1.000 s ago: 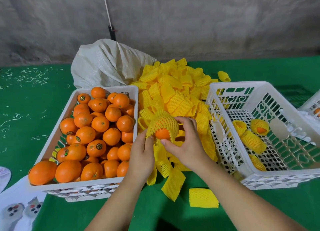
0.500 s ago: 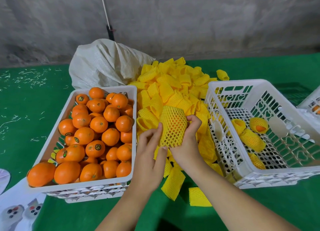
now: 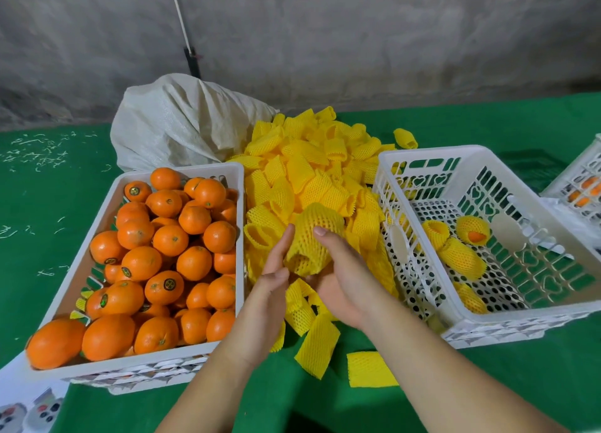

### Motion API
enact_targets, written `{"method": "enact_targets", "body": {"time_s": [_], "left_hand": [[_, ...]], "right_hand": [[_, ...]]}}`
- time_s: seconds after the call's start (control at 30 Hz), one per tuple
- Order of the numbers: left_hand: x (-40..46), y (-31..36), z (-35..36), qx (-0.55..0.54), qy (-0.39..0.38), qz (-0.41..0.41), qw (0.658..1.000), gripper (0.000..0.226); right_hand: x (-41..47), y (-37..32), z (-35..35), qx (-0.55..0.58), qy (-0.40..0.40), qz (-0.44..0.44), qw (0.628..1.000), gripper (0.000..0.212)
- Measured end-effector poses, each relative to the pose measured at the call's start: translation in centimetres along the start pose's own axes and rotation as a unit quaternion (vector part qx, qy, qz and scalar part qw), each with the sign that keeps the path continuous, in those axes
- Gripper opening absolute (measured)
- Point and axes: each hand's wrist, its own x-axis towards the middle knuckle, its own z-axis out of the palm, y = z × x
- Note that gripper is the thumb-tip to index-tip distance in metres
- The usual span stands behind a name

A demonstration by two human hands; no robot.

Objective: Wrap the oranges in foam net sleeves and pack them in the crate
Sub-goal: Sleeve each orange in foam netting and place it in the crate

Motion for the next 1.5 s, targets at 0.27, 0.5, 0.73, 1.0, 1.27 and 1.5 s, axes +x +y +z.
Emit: {"method": "enact_targets", "body": {"time_s": [0.27,0.5,0.73,1.0,1.27,1.5], "left_hand": [[1.0,-4.6,-13.3,0.592,0.133,-0.105,0.788,0.105],[1.8,-5.4,-14.4,0.594,0.151,-0.129,0.779,0.081],[1.4,-5.5,-12.7,0.628,0.258,-0.103,0.727,0.061],[0.8,-5.3,-10.9,0.372,0.258,0.127,0.882,0.075],[2.9,-6.0,-9.7,0.368,0.232,0.182,0.882,0.067],[2.5,-5.3,-8.9,0.44,0.181,0.214,0.853,0.072]], "right_hand": [[2.8,-7.5,-9.5,-0.014,0.256,-0.165,0.952,0.06],[4.2,-8.7,-17.2,-0.202,0.548,-0.105,0.805,0.093],[4.4,-5.9,-16.1,-0.537,0.436,-0.143,0.707,0.088],[6.4,1.1,-10.0,-0.741,0.016,-0.16,0.652,0.05],[10.5,6.5,1.6,-0.751,-0.087,-0.025,0.654,0.041],[10.5,6.1,1.0,-0.594,-0.007,-0.174,0.785,0.033]]}}
